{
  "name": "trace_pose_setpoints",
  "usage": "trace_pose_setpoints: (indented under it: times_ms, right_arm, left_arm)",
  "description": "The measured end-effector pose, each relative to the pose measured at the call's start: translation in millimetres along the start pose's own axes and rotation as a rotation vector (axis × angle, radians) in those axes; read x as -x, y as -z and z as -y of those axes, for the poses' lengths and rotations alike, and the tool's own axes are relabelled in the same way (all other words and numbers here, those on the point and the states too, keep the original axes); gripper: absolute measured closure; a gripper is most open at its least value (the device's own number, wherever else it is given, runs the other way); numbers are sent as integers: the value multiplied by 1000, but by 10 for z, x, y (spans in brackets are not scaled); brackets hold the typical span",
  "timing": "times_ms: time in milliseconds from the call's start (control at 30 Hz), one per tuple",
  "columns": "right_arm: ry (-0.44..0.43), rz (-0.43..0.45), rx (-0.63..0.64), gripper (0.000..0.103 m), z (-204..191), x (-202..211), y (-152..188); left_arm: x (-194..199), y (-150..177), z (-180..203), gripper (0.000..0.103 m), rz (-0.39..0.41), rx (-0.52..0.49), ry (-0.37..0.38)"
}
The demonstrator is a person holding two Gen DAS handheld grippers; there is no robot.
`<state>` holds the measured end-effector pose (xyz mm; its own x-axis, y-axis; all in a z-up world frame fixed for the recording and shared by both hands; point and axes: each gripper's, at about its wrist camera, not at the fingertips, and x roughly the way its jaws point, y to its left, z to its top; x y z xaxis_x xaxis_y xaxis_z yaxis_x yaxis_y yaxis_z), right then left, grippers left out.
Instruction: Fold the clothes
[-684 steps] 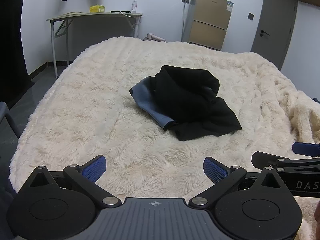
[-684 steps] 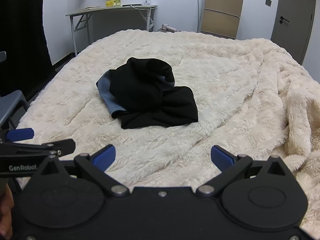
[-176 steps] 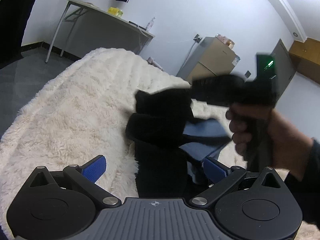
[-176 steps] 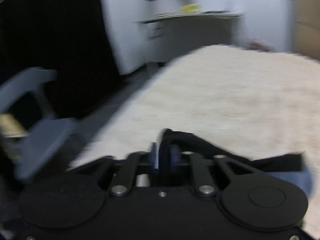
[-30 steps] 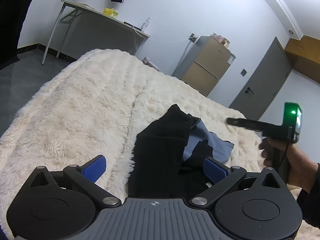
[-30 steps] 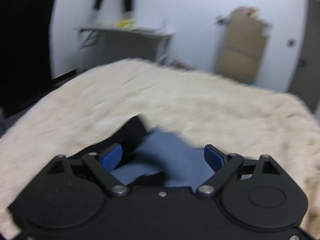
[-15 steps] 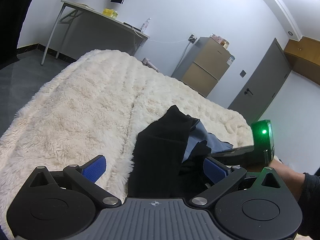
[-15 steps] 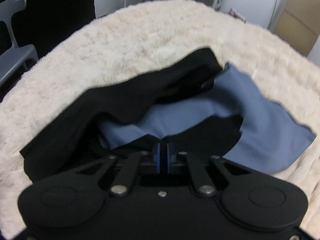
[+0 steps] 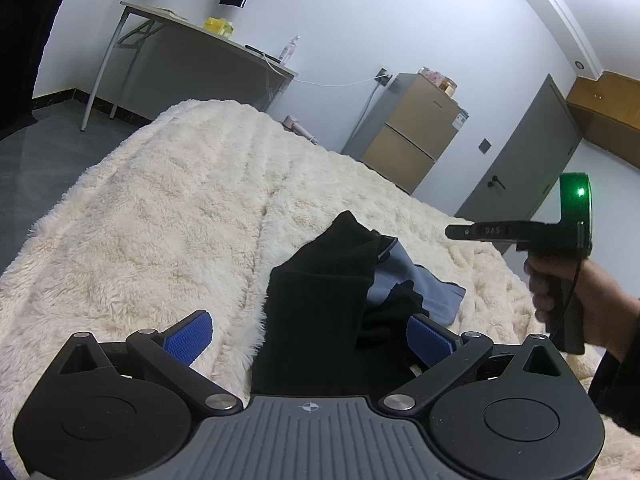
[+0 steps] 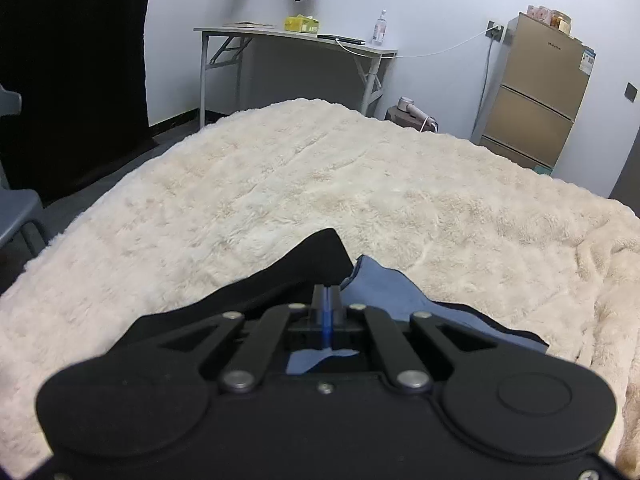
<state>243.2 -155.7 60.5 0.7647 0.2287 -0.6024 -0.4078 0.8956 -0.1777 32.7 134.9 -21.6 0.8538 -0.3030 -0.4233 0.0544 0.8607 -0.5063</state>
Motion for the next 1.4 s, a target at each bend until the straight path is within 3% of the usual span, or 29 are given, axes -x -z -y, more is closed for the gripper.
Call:
trace_pose_setpoints:
  times_ms: [67, 133, 200, 267, 500, 567, 633, 733, 800, 1067, 1400]
  right_arm:
    - [-22, -12, -2, 93, -1, -20, 16]
    - [-49, -32, 3, 61, -57, -63, 81]
    - [-69, -60, 8, 49, -145, -134, 185]
    - [-84, -92, 9, 42, -214, -213, 286]
    - [-91, -191, 26, 33, -362, -460, 595]
    - [-93, -219, 31, 36, -404, -531, 684]
    - [-95, -247, 36, 64, -446, -602, 772]
    - [-79, -253, 48, 83, -488, -627, 798]
    - [-59, -218, 60, 89, -494, -573, 737]
    - [10, -77, 16, 92, -341, -288, 518]
    - [166, 184, -94, 92, 93, 265, 216]
  left_arm:
    - [4, -3, 2, 0, 1, 1, 0]
    - [8, -4, 1, 0, 1, 1, 0]
    - [13, -2, 1, 0, 1, 1, -1]
    - [15, -2, 3, 0, 1, 1, -1]
    - [9, -6, 9, 0, -2, 1, 0]
    - [11, -8, 8, 0, -2, 1, -1]
    - [9, -9, 4, 0, -3, 2, -1]
    - [1, -10, -4, 0, -5, 5, -1]
    - [-6, -8, 1, 0, -7, 2, -2]
    - [-15, -8, 0, 0, -10, 2, -2]
    - [-19, -10, 3, 0, -11, 1, -4]
